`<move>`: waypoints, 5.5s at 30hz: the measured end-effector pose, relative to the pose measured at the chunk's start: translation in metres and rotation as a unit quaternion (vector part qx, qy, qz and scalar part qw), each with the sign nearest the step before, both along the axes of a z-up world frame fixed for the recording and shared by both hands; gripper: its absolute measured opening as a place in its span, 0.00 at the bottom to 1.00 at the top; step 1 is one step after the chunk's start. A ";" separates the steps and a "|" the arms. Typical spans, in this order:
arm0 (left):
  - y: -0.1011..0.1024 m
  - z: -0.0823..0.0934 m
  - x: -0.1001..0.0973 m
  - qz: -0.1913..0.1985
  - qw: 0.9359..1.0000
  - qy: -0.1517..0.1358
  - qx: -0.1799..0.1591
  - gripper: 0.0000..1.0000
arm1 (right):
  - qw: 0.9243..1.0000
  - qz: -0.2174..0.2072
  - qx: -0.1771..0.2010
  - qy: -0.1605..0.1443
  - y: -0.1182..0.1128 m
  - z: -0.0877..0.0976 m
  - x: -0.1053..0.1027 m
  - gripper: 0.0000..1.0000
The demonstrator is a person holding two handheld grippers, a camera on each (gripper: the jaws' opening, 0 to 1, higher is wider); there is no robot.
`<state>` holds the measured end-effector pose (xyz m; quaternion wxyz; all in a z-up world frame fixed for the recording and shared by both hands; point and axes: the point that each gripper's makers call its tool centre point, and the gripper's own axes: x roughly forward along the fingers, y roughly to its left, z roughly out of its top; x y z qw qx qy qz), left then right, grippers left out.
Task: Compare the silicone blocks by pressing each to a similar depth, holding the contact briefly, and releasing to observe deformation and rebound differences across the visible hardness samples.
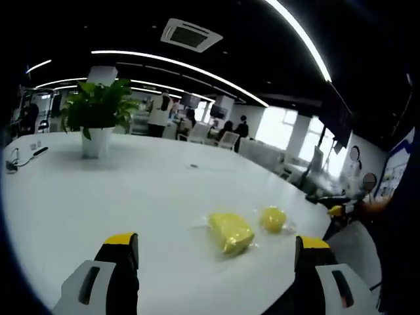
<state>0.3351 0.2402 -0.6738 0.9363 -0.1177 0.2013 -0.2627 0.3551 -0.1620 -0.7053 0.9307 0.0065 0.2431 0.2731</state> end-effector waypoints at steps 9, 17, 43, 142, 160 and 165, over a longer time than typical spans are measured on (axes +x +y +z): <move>-0.059 0.018 0.045 -0.057 0.998 -0.008 -0.008 1.00 | 1.000 0.001 -0.002 0.000 -0.002 0.005 -0.003 0.97; -0.107 0.016 0.064 -0.096 0.994 0.039 -0.020 1.00 | 1.000 -0.002 0.016 0.000 -0.002 0.007 -0.005 0.97; -0.175 -0.031 0.147 -0.075 0.980 0.159 -0.096 1.00 | 1.000 -0.015 0.024 0.000 -0.003 0.010 -0.006 0.96; -0.270 -0.026 0.138 -0.166 0.954 0.201 -0.148 0.00 | 0.999 -0.013 0.017 -0.027 -0.003 0.025 -0.003 0.96; -0.271 0.048 0.122 -0.234 0.962 0.086 -0.108 0.00 | 0.998 0.027 0.032 -0.044 0.020 0.046 0.018 0.96; -0.271 0.079 0.117 -0.251 0.959 0.064 -0.114 0.00 | 0.996 0.049 0.055 -0.054 0.033 0.057 0.032 0.96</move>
